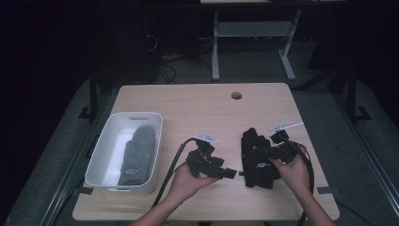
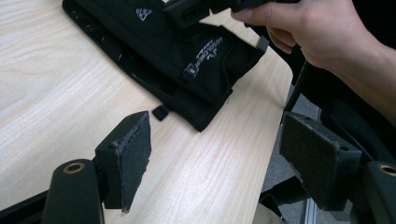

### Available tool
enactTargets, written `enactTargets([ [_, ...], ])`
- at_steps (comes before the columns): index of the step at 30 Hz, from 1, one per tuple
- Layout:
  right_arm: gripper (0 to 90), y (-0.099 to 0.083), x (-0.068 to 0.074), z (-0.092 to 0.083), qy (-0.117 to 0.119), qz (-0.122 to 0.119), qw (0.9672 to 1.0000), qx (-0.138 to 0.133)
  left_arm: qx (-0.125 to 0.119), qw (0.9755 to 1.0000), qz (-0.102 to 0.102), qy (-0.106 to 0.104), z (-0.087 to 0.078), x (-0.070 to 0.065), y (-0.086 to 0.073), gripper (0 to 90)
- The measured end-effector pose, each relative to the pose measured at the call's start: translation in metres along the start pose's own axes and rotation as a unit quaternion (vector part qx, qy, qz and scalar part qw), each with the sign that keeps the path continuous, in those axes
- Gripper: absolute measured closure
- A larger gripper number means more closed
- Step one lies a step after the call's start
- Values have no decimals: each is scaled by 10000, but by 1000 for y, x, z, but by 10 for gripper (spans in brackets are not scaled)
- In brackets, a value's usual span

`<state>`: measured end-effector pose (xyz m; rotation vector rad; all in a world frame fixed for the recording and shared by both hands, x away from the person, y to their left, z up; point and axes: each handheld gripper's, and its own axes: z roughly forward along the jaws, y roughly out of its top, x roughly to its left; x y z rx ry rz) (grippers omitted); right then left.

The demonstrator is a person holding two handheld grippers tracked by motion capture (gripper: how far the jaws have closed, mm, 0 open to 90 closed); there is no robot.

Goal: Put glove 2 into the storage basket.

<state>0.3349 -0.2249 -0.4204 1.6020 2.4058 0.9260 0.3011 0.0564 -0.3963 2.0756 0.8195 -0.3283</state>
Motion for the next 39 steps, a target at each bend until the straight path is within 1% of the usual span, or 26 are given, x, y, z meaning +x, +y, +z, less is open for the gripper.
enactTargets([
  [1,811,-1,1,1,49,71,9999,59,3,10000,3,0,0,0,0,251],
  [2,837,-1,1,3,76,63,9999,68,8,10000,10,3,0,1,-1,250],
  [3,845,-2,2,4,132,82,9998,94,16,10000,-11,2,0,0,-1,251],
  [6,786,-3,2,6,247,105,9996,125,26,10000,-6,5,2,2,-3,251],
  [7,773,-3,2,6,219,71,9997,122,34,10000,-18,12,3,2,-4,251],
  [8,768,-4,2,4,200,105,9997,126,43,10000,-23,16,3,2,-5,251],
  [9,765,-4,-1,3,197,96,9997,60,54,10000,-27,10,3,2,-5,251],
  [11,754,-6,-8,-1,160,189,9997,-21,63,10000,-24,11,4,2,-5,250],
  [14,748,-10,-17,-3,25,261,9996,-42,51,10000,-41,23,4,3,-5,251],
  [15,750,-12,-19,-4,-24,276,9996,-30,51,10000,-45,30,5,3,-5,250],
  [17,770,-16,-24,-3,-61,383,9992,34,47,10000,-47,37,5,4,-5,250],
  [20,799,-21,-27,0,28,448,9989,136,79,9999,-73,52,8,5,-6,251],
  [26,804,-26,-23,2,199,375,9989,189,115,9998,-146,56,12,9,-9,250],
  [28,805,-27,-21,3,222,327,9990,205,143,9997,-160,73,14,10,-10,250],
  [29,805,-27,-20,3,273,355,9988,210,153,9997,-168,68,14,11,-11,250],
  [31,804,-29,-19,5,351,273,9988,197,173,9996,-198,85,16,12,-12,250],
  [33,804,-29,-16,6,428,274,9985,217,196,9996,-201,78,18,13,-12,250],
  [34,801,-29,-15,6,453,223,9985,195,195,9995,-237,93,19,14,-13,250],
  [35,798,-29,-13,7,504,211,9983,217,202,9995,-242,94,19,14,-13,250],
  [36,794,-29,-11,8,561,252,9978,237,216,9994,-245,96,19,15,-13,250],
  [37,789,-29,-10,9,626,200,9977,187,217,9994,-241,104,20,15,-13,250],
  [39,773,-28,-5,11,733,223,9967,249,234,9994,-247,109,21,16,-13,250],
])
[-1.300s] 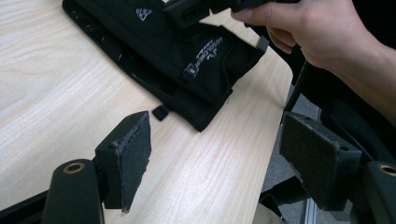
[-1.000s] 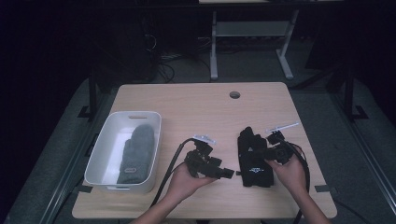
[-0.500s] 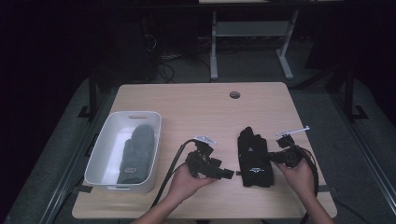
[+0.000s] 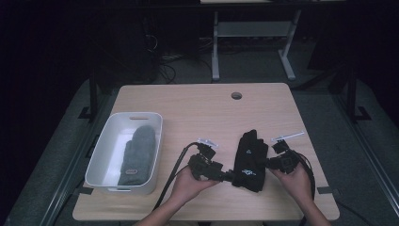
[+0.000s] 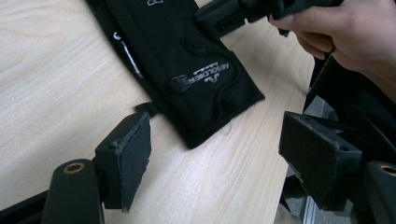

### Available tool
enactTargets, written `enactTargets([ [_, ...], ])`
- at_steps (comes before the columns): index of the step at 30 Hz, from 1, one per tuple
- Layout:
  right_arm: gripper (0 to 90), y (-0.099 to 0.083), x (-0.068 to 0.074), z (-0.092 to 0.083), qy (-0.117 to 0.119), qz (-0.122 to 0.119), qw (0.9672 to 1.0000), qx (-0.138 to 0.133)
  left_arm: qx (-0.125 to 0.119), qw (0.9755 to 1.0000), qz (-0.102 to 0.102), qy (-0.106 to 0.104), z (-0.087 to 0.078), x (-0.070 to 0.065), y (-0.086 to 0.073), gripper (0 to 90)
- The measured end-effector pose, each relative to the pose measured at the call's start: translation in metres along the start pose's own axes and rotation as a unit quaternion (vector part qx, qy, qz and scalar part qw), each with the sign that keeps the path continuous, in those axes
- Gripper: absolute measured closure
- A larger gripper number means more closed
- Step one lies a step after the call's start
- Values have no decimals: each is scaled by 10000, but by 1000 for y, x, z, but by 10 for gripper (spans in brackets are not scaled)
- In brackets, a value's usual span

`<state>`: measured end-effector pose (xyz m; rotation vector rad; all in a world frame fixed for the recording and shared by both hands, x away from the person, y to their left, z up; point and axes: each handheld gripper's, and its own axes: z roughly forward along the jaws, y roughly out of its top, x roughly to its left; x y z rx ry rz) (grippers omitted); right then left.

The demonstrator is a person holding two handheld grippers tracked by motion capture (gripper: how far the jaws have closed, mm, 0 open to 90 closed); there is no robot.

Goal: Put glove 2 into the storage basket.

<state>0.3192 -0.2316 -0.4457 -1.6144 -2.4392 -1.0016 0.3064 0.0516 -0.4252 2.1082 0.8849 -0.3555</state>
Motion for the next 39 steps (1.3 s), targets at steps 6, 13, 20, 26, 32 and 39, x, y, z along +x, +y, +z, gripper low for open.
enactTargets([
  [6,698,5,10,9,230,-185,9996,14,78,9999,-54,97,5,5,0,250],
  [13,520,9,1,0,82,51,9993,-348,150,9996,-142,193,14,12,1,253],
  [20,409,16,-24,-3,-281,369,9969,-627,322,9989,-172,287,26,17,2,256],
  [26,394,27,-31,7,-333,417,9963,-673,473,9984,-211,237,37,21,2,299],
  [32,395,28,-36,17,-408,506,9961,-595,447,9984,-117,311,40,19,4,334],
  [39,417,28,-38,18,-428,490,9962,-573,445,9978,154,476,44,16,5,416],
])
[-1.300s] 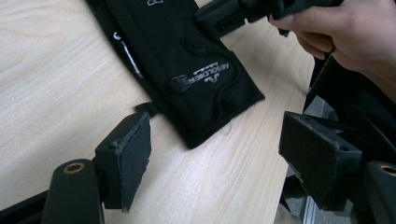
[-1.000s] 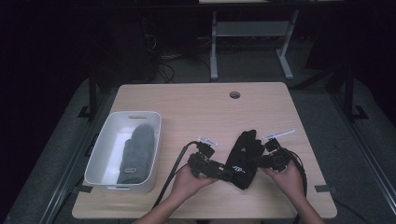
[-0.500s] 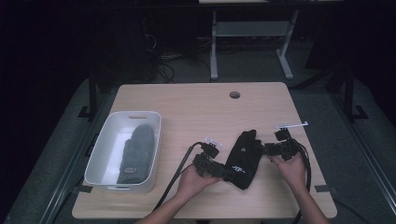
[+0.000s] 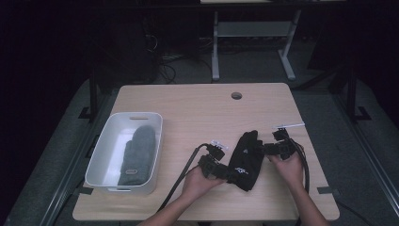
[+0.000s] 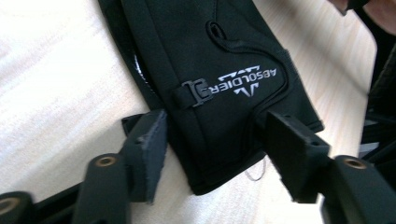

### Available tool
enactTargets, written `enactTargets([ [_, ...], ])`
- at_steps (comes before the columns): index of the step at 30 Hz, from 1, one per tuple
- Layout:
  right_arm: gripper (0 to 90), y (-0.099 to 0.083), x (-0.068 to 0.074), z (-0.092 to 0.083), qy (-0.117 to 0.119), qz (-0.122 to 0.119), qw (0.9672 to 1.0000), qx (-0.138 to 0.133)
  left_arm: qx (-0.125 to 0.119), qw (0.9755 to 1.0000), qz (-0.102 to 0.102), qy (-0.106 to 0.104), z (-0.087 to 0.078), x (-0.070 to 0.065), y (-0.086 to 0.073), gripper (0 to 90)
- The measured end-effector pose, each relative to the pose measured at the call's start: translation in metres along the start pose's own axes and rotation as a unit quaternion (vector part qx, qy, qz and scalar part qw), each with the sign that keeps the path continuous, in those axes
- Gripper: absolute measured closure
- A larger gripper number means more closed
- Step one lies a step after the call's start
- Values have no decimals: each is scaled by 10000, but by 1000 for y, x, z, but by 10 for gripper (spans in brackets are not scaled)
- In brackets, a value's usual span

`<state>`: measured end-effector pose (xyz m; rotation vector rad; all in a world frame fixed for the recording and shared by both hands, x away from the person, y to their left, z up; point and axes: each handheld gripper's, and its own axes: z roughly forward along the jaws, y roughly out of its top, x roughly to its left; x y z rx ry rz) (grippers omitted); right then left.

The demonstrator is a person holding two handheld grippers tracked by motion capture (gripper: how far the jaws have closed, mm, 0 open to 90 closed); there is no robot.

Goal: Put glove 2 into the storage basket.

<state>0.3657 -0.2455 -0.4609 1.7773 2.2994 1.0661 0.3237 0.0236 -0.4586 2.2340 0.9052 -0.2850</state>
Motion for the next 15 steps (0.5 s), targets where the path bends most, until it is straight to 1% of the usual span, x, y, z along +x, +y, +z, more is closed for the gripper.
enactTargets([
  [2,433,0,1,0,29,1,10000,-11,21,9999,24,105,0,-1,1,450],
  [4,474,-1,2,1,26,-83,10000,-22,30,9998,67,180,1,-2,1,500],
  [5,501,-1,2,1,57,-105,9999,10,44,9998,76,206,1,-2,1,525],
  [7,535,-1,3,1,104,-44,9999,59,39,9997,58,226,1,-1,1,577],
  [8,553,-1,2,2,132,-68,9999,44,68,9997,77,236,1,0,2,607],
  [9,580,-1,2,2,179,-44,9998,48,79,9997,82,216,1,1,2,644],
  [12,641,-2,0,3,337,82,9994,71,133,9999,-16,68,2,3,2,723],
  [13,656,-2,0,3,364,67,9993,73,131,9999,-42,55,3,4,3,737],
  [15,694,-1,-1,3,417,77,9991,74,139,9999,-26,52,3,5,3,754],
])
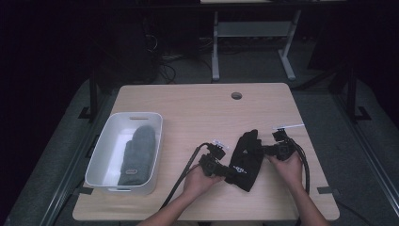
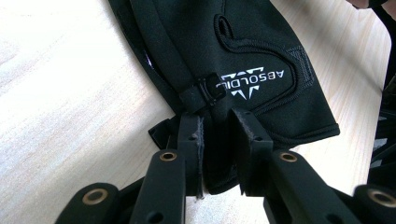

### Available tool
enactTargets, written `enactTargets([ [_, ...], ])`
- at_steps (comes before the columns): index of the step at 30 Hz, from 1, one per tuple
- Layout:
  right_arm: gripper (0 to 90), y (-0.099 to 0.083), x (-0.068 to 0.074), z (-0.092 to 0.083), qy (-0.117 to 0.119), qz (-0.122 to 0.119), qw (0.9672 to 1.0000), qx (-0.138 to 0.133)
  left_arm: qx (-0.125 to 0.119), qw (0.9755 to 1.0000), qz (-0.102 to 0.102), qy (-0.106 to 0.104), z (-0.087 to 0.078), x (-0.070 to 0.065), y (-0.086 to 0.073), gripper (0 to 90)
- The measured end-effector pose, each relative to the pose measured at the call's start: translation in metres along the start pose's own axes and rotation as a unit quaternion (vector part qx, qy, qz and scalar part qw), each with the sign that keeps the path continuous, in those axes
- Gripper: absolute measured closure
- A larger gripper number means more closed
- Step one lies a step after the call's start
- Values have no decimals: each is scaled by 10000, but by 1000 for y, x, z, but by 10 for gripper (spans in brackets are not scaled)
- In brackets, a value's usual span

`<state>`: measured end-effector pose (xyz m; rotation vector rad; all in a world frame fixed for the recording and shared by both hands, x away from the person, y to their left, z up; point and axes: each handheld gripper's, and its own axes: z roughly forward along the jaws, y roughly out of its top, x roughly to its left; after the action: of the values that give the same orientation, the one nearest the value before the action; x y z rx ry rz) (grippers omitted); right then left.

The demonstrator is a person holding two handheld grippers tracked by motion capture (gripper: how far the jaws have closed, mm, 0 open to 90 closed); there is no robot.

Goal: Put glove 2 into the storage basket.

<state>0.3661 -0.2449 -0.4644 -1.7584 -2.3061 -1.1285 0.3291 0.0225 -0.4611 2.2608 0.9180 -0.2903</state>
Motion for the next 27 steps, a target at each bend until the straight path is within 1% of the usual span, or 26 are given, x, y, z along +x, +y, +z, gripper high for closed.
enactTargets([
  [3,727,0,0,-1,57,11,10000,-26,-25,9999,-97,-127,0,4,0,777],
  [6,739,1,1,-3,116,140,9998,-25,-55,9993,-221,-298,1,8,-1,792],
  [8,743,0,-1,-3,153,110,9998,-23,-59,9993,-198,-299,0,8,-2,797],
  [12,749,1,0,-5,195,180,9996,-56,-65,9994,-172,-287,0,7,-2,803],
  [13,749,1,0,-6,205,144,9997,-67,-74,9994,-191,-292,0,7,-2,804],
  [15,750,1,0,-8,219,172,9996,-75,-81,9994,-181,-290,-1,6,-2,806],
  [18,751,0,1,-10,285,185,9994,-60,-17,9994,-128,-323,-2,5,-2,807],
  [19,752,0,1,-11,298,153,9994,-54,-15,9994,-126,-332,-2,5,-2,807],
  [24,752,1,4,-14,357,139,9992,-86,-55,9993,-130,-354,-6,4,-4,808],
  [25,752,1,5,-14,380,184,9991,-98,-35,9994,-102,-343,-7,4,-4,808],
  [27,752,1,6,-15,404,147,9990,-105,-67,9993,-123,-351,-9,4,-5,808],
])
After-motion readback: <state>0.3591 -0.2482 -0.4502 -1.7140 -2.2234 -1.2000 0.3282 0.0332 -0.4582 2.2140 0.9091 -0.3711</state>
